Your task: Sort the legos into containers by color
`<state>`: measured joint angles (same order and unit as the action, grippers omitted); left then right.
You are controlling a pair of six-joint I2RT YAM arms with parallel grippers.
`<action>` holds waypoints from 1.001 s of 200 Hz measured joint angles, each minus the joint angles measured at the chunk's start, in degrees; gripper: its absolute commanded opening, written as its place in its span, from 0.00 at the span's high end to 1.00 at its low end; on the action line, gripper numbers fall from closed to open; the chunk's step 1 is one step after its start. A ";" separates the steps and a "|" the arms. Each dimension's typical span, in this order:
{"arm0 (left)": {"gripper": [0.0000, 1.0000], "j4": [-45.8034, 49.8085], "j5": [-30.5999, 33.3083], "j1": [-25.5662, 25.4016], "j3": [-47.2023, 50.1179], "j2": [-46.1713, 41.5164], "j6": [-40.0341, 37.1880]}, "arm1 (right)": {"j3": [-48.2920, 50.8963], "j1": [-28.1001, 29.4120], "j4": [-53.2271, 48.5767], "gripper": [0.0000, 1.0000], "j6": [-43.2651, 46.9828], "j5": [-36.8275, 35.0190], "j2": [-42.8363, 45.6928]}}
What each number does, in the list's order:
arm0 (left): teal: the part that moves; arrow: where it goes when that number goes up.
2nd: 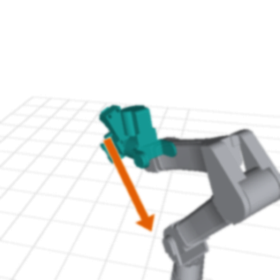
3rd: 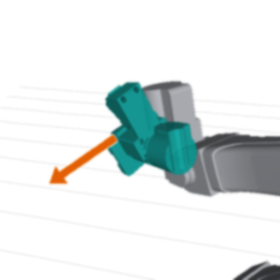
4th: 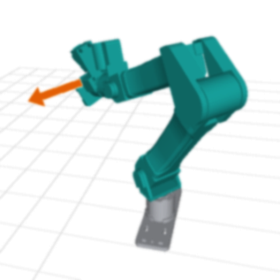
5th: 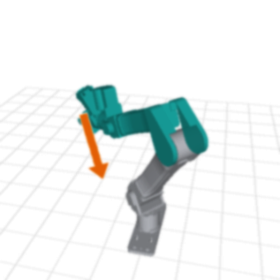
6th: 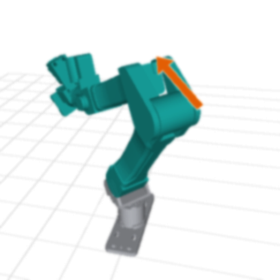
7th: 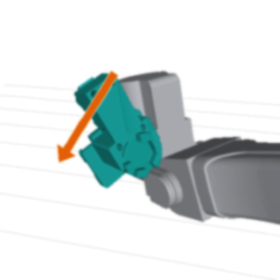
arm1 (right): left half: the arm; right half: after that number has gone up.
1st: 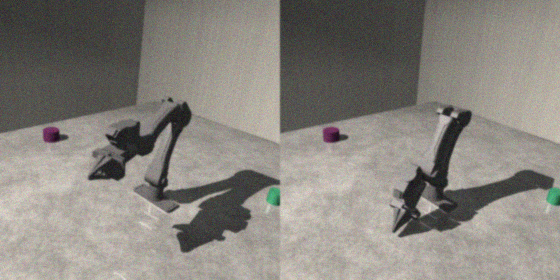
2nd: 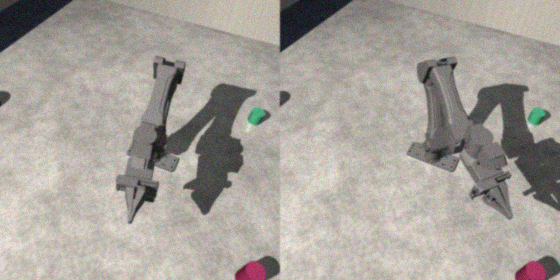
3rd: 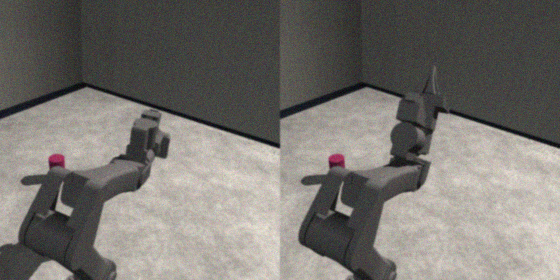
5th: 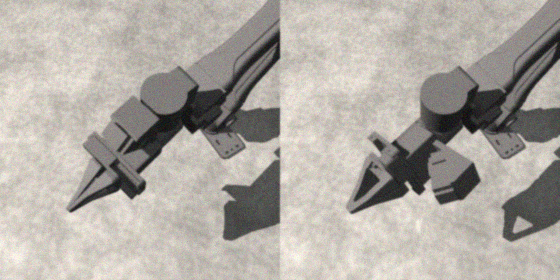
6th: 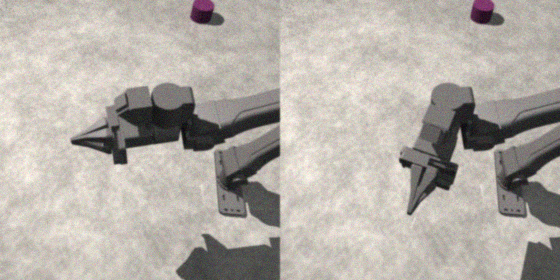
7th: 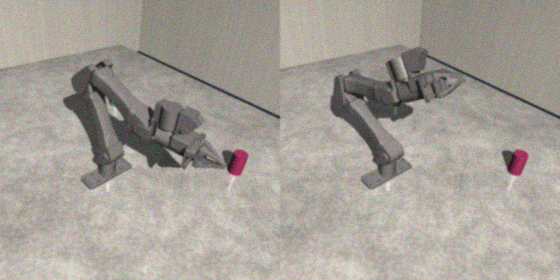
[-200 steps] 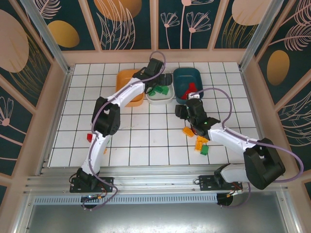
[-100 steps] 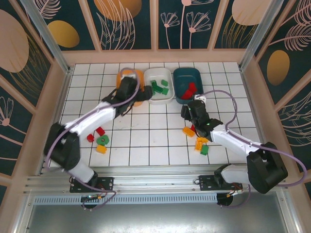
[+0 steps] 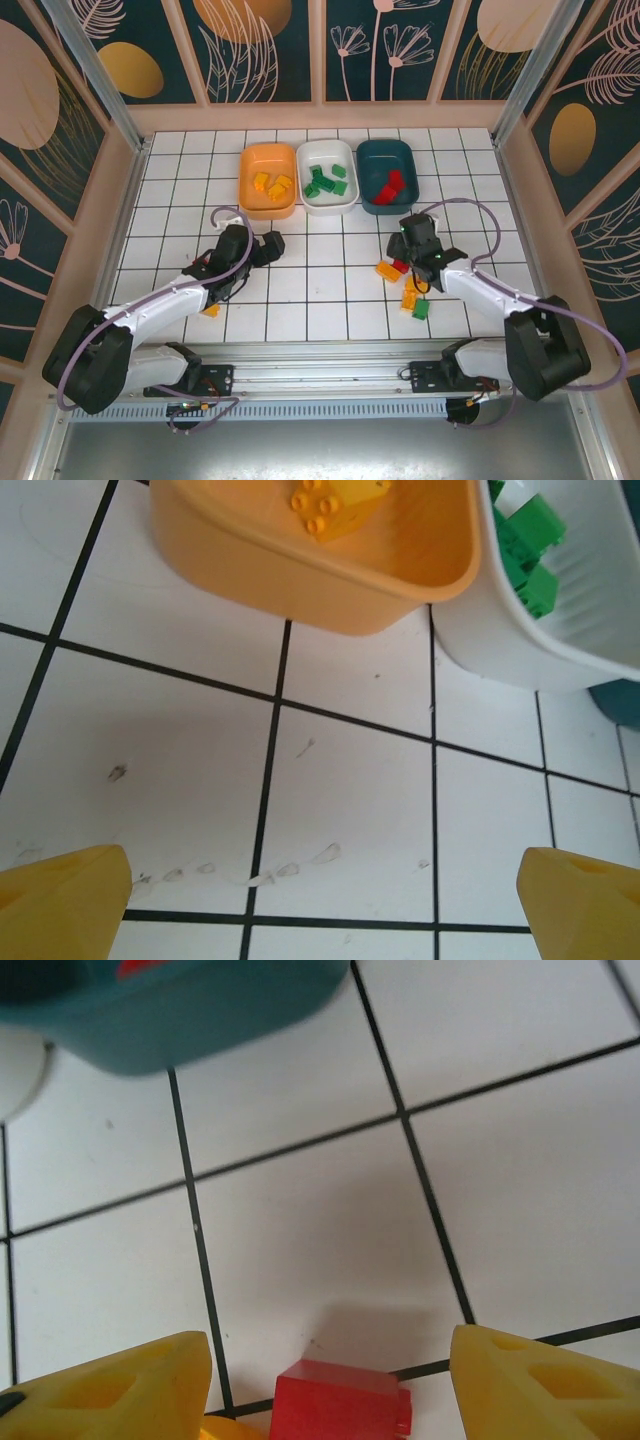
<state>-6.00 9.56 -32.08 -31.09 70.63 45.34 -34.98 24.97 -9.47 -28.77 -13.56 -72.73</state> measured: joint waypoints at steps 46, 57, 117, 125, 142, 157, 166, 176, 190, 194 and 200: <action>0.01 -1.11 -0.02 0.00 -0.09 -0.55 0.44 | 0.00 -0.04 -0.15 0.38 -0.55 1.97 -3.63; 0.02 -1.11 0.02 0.00 -0.09 -0.96 0.42 | 0.00 -0.04 -0.07 0.40 -0.55 2.14 -3.93; 0.02 -1.29 0.22 0.00 0.11 -1.95 0.42 | -0.13 -0.02 0.22 0.47 -0.48 2.93 -7.74; 0.01 -1.31 0.42 0.00 0.20 -2.16 0.42 | -0.26 -0.02 0.22 0.51 -0.33 2.89 -8.00; 0.01 -1.31 0.57 0.00 0.20 -2.25 0.42 | -0.68 -0.02 0.61 0.60 -0.44 2.71 -8.57; 0.02 -1.31 0.81 0.00 0.26 -2.29 0.42 | -0.96 -0.02 1.25 0.67 0.00 2.73 -8.61; 0.01 -1.31 1.09 0.00 0.31 -2.45 0.42 | -1.11 -0.02 1.62 0.70 0.00 2.67 -8.63; 0.02 -1.27 1.44 0.00 0.37 -2.75 0.39 | -1.42 -0.02 1.73 0.70 0.22 2.64 -8.63; 0.01 -1.27 1.64 0.00 0.37 -3.26 0.42 | -2.21 0.04 1.70 0.70 0.39 2.45 -8.50; 0.01 -1.25 1.66 0.00 0.37 -3.39 0.42 | -2.51 0.15 1.70 0.70 0.39 2.16 -8.31; 0.01 -1.25 1.77 0.00 0.37 -3.63 0.42 | -2.99 0.26 1.64 0.70 0.59 1.81 -7.87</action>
<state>-7.25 11.33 -32.08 -30.72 67.00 45.76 -37.98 25.23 -7.84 -28.18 -11.75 -80.60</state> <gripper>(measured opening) 0.985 0.352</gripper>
